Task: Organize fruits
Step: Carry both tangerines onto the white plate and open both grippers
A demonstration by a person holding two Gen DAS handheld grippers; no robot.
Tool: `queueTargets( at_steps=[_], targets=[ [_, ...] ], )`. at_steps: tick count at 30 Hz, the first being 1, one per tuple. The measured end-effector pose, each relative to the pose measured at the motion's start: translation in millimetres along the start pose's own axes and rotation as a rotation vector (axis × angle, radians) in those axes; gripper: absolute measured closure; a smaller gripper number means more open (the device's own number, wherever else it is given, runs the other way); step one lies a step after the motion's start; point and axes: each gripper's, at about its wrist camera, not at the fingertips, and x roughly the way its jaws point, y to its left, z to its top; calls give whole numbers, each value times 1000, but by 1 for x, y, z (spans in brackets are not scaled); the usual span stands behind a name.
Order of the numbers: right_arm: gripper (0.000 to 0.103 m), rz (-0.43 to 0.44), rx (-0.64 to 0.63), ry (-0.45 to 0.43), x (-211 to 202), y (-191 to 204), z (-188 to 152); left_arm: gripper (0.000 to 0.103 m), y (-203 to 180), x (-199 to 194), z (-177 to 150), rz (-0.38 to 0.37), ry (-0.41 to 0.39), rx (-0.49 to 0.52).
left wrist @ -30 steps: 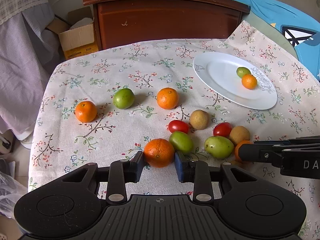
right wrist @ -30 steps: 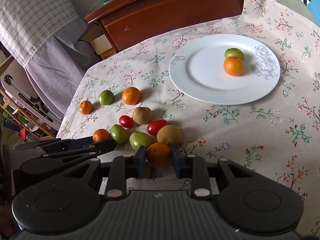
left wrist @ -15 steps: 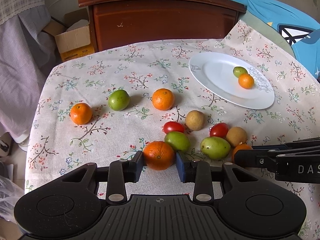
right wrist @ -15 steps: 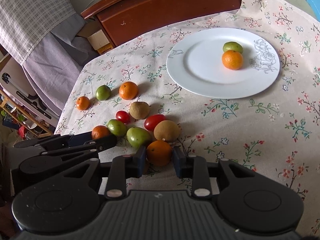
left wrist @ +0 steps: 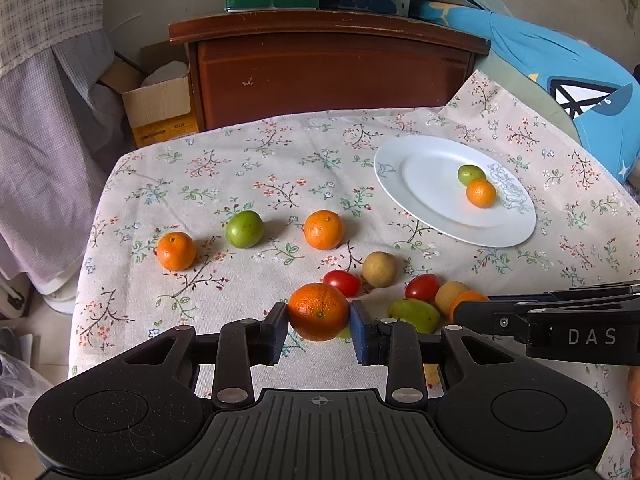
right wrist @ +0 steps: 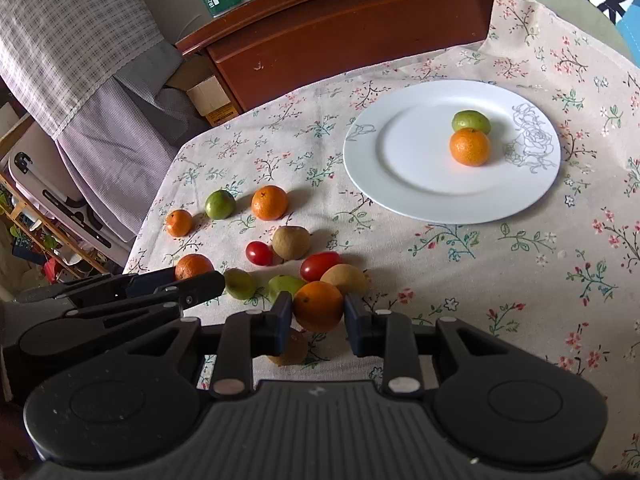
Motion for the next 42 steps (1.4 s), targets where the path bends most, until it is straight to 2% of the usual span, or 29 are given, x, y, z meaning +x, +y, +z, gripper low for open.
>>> queueTargets(
  at_steps=[10,21,33,42],
  targets=[
    [74,3,36,-93,-21,-11,23,72,-7,-18,23,-43,-87,-41],
    [74,-7,81,-197,-43,-34,63,72,-19,-15,64,-107,-126,-32],
    [74,-50,169,-137,-19,-64,83,72,-34,28,92,-182,-59,22],
    [74,-64,214,-83,4,-77,87,72,-44,69,102,-206,-1,33]
  ],
)
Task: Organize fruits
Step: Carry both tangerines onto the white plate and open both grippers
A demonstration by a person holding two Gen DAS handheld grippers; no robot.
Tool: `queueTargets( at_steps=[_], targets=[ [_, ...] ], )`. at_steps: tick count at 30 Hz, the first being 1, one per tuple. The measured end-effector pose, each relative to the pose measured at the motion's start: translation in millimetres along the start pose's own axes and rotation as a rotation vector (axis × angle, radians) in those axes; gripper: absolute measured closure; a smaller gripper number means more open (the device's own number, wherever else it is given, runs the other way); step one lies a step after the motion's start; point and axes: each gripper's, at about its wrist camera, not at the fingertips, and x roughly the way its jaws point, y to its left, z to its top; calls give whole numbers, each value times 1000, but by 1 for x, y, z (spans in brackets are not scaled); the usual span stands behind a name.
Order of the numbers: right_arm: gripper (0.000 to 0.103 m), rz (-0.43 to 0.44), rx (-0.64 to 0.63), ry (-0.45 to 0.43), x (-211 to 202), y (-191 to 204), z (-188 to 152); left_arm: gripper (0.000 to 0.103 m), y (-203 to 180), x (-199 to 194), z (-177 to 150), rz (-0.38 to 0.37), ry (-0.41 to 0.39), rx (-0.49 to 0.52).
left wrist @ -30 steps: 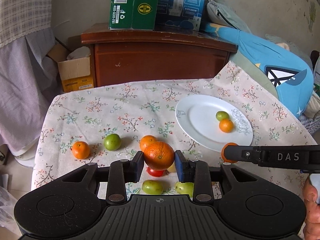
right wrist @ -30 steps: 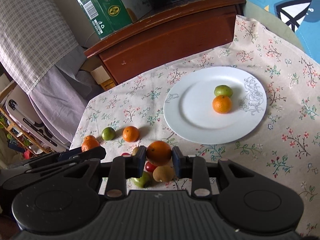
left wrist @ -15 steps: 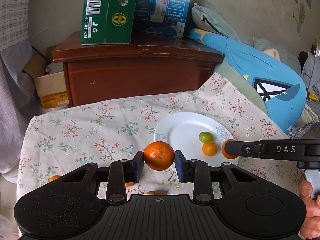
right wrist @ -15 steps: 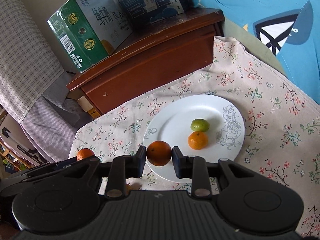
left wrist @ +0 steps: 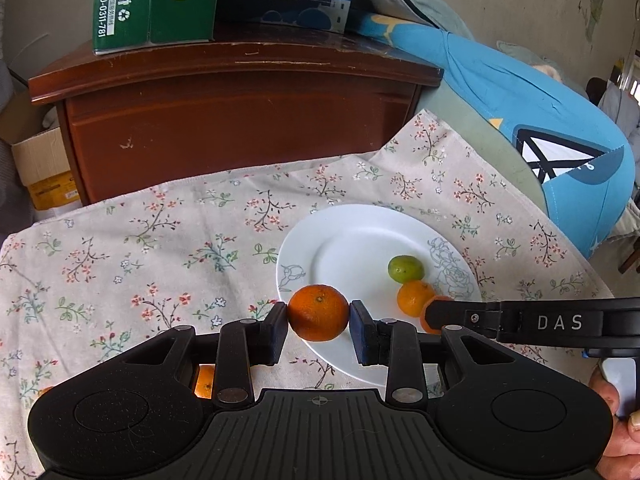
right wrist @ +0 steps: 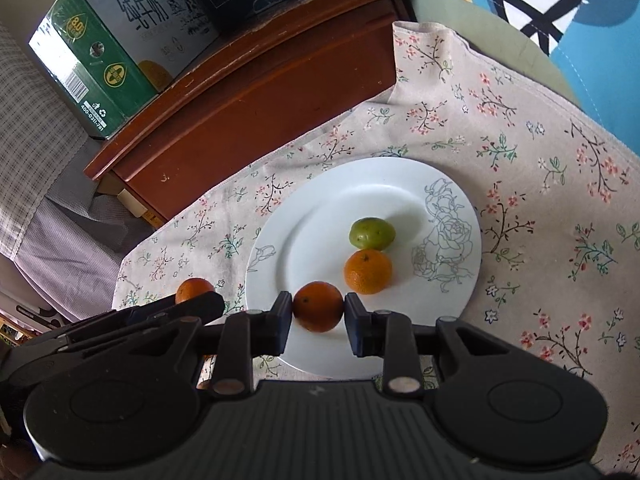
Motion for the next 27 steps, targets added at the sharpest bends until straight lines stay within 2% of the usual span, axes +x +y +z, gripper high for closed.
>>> queueTargets(
  at_steps=[9,16,19,20,21,23,27],
  targets=[
    [74,-21,5,33,18,-3,0,72,-1,31,6,-21,33,-2],
    [71,-29,14,16,22,-5,1,69,-4,35,13,-37,18,-20],
    [71,-21,44,0,19,-9,4,55,-3,29,16,-18,1,-31],
    [71,-22,47,-10,17,-9,5,46,-2,27,17,0,-4,-35],
    [70,-20,51,-19,15,-10,6,41,-1,24,18,6,-14,-39],
    [67,-16,54,-23,14,-10,7,41,1,19,19,6,-24,-44],
    [67,-11,29,-24,12,-5,7,29,2,5,22,40,-27,-45]
  ],
)
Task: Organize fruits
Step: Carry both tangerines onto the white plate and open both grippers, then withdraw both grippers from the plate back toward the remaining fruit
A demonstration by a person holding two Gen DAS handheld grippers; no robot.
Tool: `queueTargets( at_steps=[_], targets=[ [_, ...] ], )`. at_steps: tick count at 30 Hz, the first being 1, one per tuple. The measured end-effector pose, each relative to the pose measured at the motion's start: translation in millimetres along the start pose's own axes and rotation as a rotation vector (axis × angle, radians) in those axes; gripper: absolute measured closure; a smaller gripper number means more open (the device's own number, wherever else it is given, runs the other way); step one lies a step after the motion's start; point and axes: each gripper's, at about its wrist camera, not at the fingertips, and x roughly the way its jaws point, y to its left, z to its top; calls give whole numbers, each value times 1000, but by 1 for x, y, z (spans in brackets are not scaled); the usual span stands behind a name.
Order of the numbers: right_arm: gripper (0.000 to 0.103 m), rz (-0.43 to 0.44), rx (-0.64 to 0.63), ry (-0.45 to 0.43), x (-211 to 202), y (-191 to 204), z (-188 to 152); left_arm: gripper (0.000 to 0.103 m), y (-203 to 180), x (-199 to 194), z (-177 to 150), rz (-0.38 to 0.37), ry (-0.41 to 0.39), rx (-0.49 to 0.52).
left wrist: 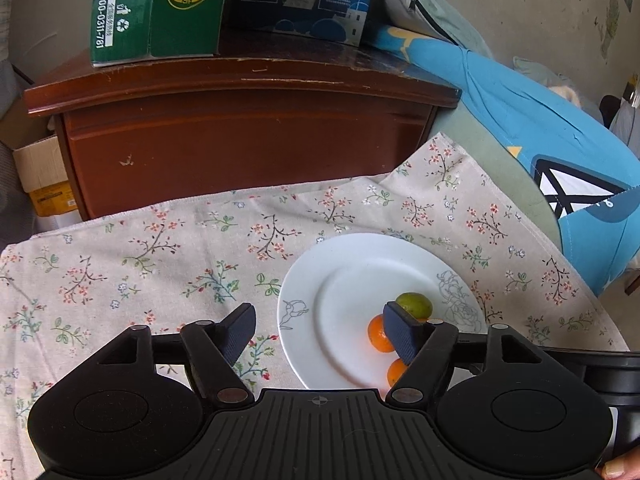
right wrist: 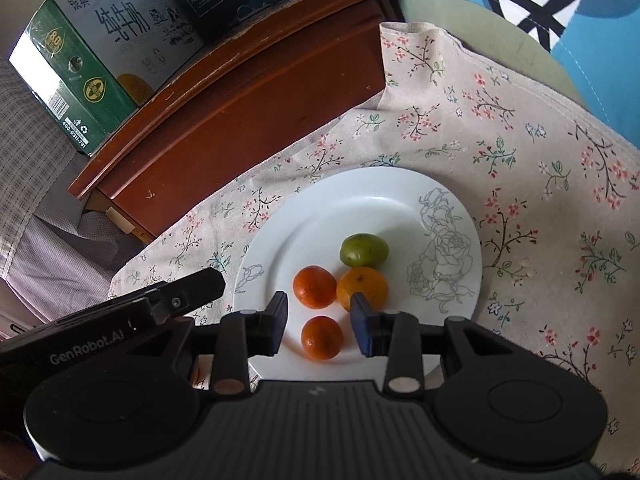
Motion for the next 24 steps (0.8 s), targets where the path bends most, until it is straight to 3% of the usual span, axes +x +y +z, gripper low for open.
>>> queueTargets(
  at_steps=[3,11,24],
  targets=[
    [61,5,-33,5,-1,6,-2,20,3,-12,1,31,-3,12],
    [61,22,-120,13,-5,20,-11,20,26,-44,-2,109,4,-17],
    [60,40,-154,35,-16,28,-29,19,68,-85,-26,211,9,-81]
  ],
)
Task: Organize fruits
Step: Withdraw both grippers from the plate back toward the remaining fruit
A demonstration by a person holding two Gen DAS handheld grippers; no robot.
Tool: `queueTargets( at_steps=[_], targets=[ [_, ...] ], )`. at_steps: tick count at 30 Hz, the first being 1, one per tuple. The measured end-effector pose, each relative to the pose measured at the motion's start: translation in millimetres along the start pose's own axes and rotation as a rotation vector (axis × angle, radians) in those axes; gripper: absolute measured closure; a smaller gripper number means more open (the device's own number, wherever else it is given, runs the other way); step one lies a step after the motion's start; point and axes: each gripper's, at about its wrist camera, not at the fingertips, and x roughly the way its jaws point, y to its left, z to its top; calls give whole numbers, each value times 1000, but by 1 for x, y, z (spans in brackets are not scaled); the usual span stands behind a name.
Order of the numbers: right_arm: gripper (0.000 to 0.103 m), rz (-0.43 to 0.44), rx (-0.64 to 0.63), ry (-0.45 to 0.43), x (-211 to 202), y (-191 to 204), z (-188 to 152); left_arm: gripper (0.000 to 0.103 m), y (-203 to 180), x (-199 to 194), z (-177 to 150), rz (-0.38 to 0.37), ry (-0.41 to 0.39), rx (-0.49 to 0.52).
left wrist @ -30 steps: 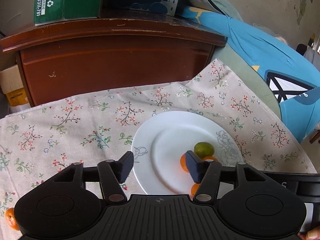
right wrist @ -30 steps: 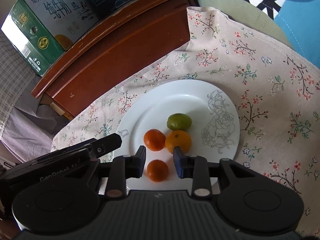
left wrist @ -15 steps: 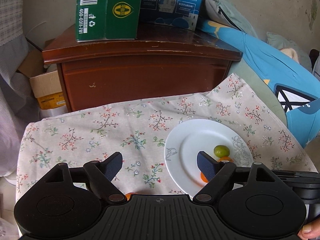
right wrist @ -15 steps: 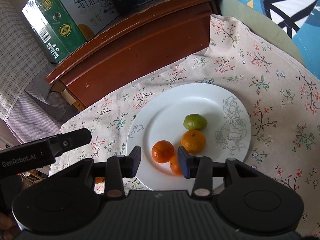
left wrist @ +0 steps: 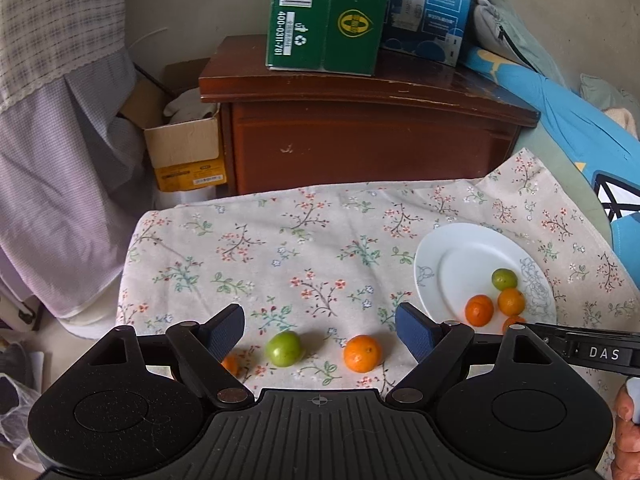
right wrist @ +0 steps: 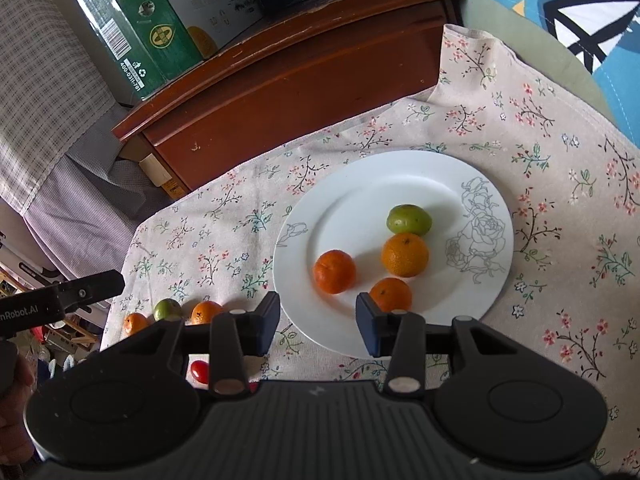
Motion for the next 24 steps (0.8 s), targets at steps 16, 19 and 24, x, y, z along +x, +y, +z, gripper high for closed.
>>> queueTargets(
  at_steps=[16,19,24],
  targets=[
    [55,14,-100,45,-9,24,-34,19,54,3,-41,116,87,-42],
    [55,13,-101,66,-9,26,-43,19,54,8,-46,121,87,-16],
    [55,1,-142,93,-6,31,-56,19,57,16,-50,163,53,23]
  ],
)
